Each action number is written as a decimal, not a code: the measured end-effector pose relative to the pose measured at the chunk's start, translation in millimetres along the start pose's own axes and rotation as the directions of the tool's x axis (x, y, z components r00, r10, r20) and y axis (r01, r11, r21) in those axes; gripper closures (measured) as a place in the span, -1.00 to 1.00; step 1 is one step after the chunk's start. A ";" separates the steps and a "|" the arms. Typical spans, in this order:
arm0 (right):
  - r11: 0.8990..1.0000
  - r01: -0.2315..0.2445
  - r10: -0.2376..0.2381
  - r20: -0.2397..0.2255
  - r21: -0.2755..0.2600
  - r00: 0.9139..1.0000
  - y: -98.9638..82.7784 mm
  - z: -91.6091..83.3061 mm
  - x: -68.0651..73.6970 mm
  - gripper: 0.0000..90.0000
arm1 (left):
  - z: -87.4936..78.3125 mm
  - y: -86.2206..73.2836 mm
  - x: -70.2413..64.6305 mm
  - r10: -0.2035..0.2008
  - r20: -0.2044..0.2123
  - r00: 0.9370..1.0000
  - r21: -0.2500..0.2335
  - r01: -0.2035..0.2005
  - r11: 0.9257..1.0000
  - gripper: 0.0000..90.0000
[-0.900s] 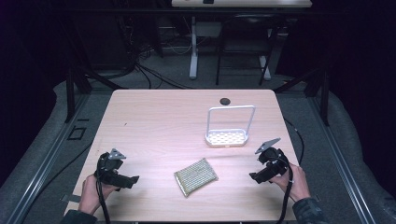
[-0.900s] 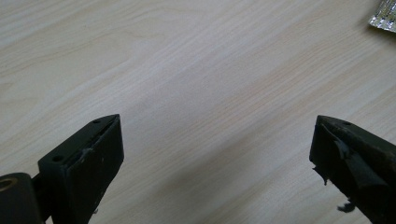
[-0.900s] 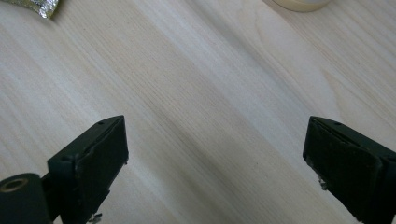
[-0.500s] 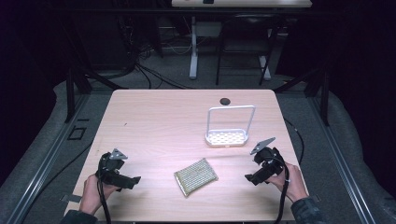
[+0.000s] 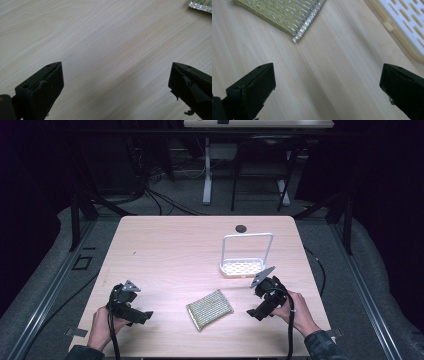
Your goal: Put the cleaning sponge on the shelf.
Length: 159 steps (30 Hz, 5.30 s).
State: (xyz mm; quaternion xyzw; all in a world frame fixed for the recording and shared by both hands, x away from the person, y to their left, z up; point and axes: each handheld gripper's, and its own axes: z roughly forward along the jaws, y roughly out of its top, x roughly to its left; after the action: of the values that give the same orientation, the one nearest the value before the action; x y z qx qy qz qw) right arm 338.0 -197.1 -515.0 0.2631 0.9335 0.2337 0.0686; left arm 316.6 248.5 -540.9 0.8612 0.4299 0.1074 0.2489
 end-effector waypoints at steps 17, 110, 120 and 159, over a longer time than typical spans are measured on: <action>0.978 0.207 -0.205 -0.112 0.004 0.972 56.8 31.7 30.6 -1.00 | -0.1 1.0 1.2 -0.015 0.007 1.000 -0.017 0.015 1.000 -0.99; 0.971 0.240 -0.240 -0.003 0.007 0.971 76.0 47.1 40.7 0.08 | -7.0 -5.0 5.7 -0.041 -0.013 0.999 -0.023 0.041 0.999 -0.98; 0.977 0.214 -0.215 0.022 0.015 0.976 70.9 39.4 35.0 0.07 | -7.7 -5.7 6.6 -0.038 -0.026 0.999 -0.017 0.037 0.999 -0.98; 0.998 0.047 -0.054 0.210 0.035 0.976 37.7 2.9 0.2 0.02 | -7.4 -5.6 7.1 -0.044 -0.042 0.998 -0.022 0.043 0.999 -0.98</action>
State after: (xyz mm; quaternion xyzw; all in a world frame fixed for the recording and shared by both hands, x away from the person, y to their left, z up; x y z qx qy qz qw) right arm 355.9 -167.5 -499.8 0.2635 0.9308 0.1886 0.1693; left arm 314.1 259.4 -537.7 0.8465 0.4527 0.1247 0.2510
